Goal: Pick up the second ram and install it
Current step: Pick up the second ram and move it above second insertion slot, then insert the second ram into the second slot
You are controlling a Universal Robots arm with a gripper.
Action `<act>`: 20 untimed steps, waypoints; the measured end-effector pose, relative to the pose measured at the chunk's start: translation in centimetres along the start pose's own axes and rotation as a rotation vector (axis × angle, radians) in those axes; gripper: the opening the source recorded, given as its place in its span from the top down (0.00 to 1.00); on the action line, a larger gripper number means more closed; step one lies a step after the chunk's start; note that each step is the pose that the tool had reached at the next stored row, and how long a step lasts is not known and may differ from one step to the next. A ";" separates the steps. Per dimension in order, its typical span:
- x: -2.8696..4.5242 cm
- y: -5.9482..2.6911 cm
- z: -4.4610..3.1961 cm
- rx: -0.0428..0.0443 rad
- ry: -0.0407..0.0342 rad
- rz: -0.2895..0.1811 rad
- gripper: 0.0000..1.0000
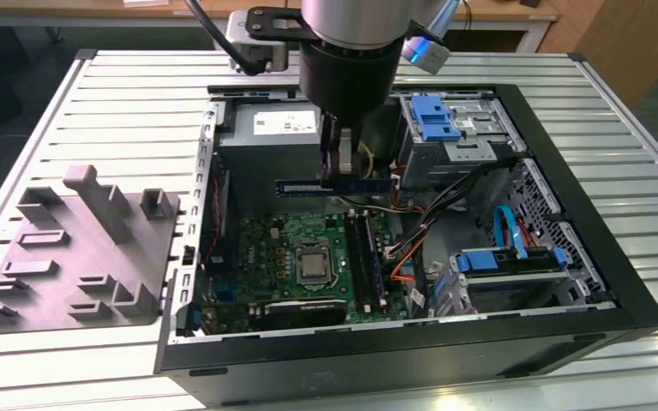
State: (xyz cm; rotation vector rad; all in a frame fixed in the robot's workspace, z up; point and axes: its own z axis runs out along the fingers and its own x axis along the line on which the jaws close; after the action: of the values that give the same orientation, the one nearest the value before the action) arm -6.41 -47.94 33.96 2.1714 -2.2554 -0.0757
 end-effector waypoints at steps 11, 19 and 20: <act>0.23 -0.14 0.68 -0.0003 0.0000 0.000 0.88; 0.23 -0.14 0.71 -0.0003 0.0000 0.000 0.88; 0.24 -0.14 0.71 -0.0003 0.0000 0.000 0.88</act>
State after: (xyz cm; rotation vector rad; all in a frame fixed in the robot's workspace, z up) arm -6.30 -48.16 33.23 2.1713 -2.2552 -0.0760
